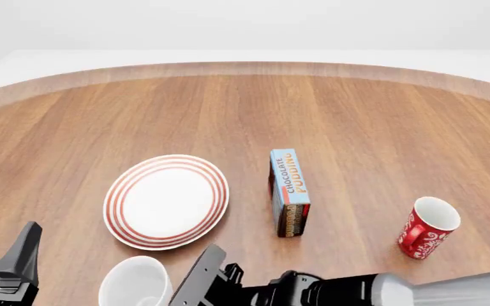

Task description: Pick up the white mug and put it on the plate, and put the chocolate pudding to the right of the plate.

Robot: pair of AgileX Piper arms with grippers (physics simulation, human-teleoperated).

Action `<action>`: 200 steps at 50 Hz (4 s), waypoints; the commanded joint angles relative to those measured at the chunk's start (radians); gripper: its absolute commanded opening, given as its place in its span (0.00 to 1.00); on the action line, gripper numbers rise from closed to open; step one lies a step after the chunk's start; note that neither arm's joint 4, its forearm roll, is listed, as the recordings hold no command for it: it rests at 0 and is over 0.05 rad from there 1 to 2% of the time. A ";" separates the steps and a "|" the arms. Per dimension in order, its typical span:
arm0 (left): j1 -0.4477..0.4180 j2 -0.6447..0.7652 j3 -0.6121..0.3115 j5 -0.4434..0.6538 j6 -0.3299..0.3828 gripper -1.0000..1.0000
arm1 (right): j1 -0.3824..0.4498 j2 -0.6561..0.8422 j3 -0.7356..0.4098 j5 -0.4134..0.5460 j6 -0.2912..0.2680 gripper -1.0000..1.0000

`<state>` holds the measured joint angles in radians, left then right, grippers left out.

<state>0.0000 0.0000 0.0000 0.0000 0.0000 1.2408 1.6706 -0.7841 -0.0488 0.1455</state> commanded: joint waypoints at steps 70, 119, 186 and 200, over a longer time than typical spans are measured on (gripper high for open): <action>0.000 0.000 0.000 0.000 0.000 1.00 | -0.033 -0.033 -0.027 0.042 -0.031 0.00; 0.000 0.000 0.000 0.000 0.000 1.00 | -0.129 -0.127 -0.065 0.040 -0.060 0.00; 0.000 0.000 0.000 0.000 0.000 1.00 | -0.299 -0.025 -0.193 -0.010 -0.109 0.00; 0.000 0.000 0.000 0.000 0.000 1.00 | -0.307 0.028 -0.229 -0.019 -0.104 0.00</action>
<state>0.0000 0.0000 0.0000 0.0000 0.0000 0.9404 1.6708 -0.9874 -0.0625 0.0340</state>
